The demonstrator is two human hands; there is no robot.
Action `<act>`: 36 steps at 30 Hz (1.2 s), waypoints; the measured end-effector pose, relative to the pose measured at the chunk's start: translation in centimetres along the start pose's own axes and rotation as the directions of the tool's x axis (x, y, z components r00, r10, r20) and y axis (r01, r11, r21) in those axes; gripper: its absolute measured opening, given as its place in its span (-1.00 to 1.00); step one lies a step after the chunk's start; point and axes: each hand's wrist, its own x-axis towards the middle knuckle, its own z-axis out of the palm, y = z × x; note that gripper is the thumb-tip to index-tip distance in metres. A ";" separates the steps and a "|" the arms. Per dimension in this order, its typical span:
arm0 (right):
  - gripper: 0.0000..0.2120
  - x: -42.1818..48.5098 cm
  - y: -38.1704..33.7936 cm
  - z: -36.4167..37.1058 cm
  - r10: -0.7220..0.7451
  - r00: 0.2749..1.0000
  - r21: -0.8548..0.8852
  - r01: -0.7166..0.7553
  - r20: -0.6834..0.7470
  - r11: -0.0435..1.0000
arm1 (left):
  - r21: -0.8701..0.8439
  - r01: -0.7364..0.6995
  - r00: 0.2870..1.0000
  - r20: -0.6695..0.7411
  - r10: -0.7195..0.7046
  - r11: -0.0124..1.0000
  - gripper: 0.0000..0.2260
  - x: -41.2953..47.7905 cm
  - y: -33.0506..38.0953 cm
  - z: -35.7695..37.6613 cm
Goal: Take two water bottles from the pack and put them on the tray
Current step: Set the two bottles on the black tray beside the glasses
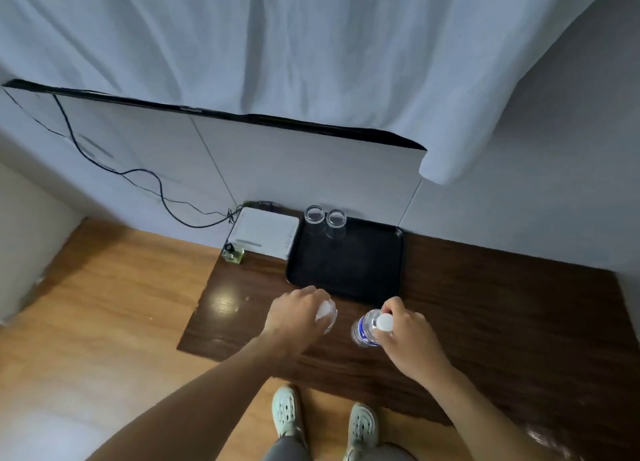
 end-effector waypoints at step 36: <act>-0.35 11.1 9.9 20.2 0.018 0.997 0.488 0.024 -0.081 0.873 | -0.652 0.055 0.990 -0.065 -0.128 0.756 -0.40 9.1 -9.4 22.1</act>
